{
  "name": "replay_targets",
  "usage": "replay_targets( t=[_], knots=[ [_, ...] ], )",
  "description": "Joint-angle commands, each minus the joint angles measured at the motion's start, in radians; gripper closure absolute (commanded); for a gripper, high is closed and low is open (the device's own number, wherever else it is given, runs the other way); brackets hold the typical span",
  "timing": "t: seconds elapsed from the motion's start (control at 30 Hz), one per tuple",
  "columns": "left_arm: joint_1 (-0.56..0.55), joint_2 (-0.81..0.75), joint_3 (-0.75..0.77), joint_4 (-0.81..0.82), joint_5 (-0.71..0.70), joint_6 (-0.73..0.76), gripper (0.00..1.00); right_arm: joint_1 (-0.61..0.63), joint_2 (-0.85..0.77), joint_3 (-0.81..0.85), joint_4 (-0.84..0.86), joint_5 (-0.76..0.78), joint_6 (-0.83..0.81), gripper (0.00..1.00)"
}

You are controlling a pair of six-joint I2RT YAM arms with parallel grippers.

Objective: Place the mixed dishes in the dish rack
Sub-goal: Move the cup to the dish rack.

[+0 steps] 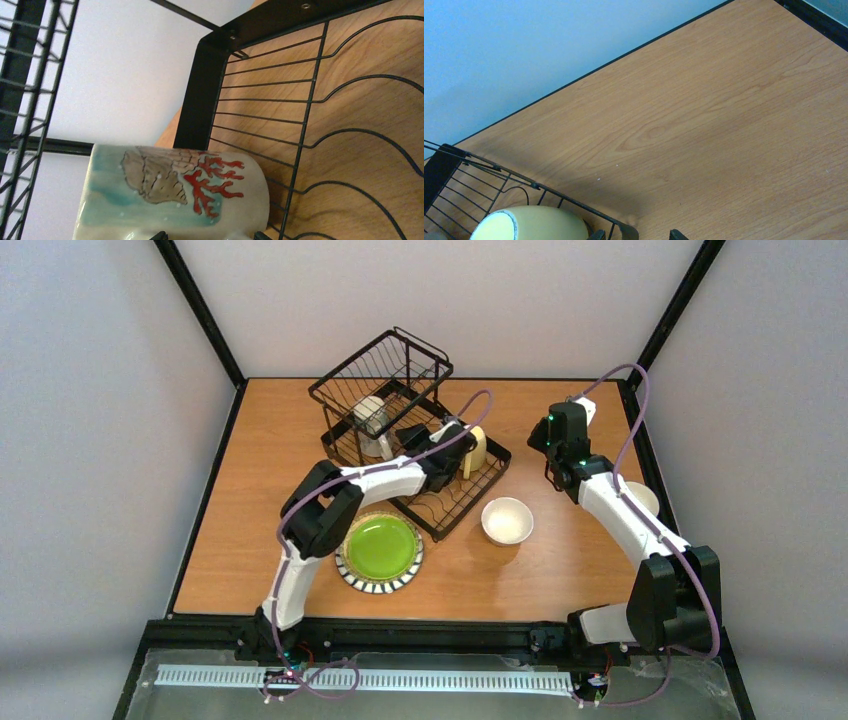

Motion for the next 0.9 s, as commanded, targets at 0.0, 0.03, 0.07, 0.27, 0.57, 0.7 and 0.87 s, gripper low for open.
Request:
replay_targets(
  t=[0.0, 0.03, 0.07, 0.27, 0.57, 0.7, 0.87],
  knots=[
    [0.015, 0.058, 0.078, 0.036, -0.010, 0.093, 0.03, -0.008, -0.011, -0.025, 0.017, -0.009, 0.013, 0.27],
    [0.019, 0.066, 0.094, 0.041, -0.013, 0.105, 0.03, -0.009, -0.015, -0.029, 0.023, -0.013, 0.015, 0.27],
    [0.024, 0.075, 0.107, 0.043, -0.015, 0.114, 0.03, -0.009, -0.018, -0.035, 0.030, -0.015, 0.016, 0.27],
    [0.065, 0.106, 0.143, 0.069, -0.013, 0.152, 0.04, -0.009, -0.019, -0.061, 0.056, -0.029, 0.025, 0.27],
    [0.113, 0.148, 0.152, 0.125, 0.011, 0.205, 0.04, -0.008, 0.001, -0.062, 0.082, -0.046, 0.036, 0.27],
    [0.122, 0.183, 0.170, 0.119, 0.010, 0.204, 0.04, -0.008, 0.004, -0.063, 0.086, -0.041, 0.032, 0.27],
    [0.136, 0.183, 0.176, 0.097, 0.007, 0.181, 0.04, -0.008, 0.008, -0.060, 0.089, -0.044, 0.032, 0.27]
  ],
)
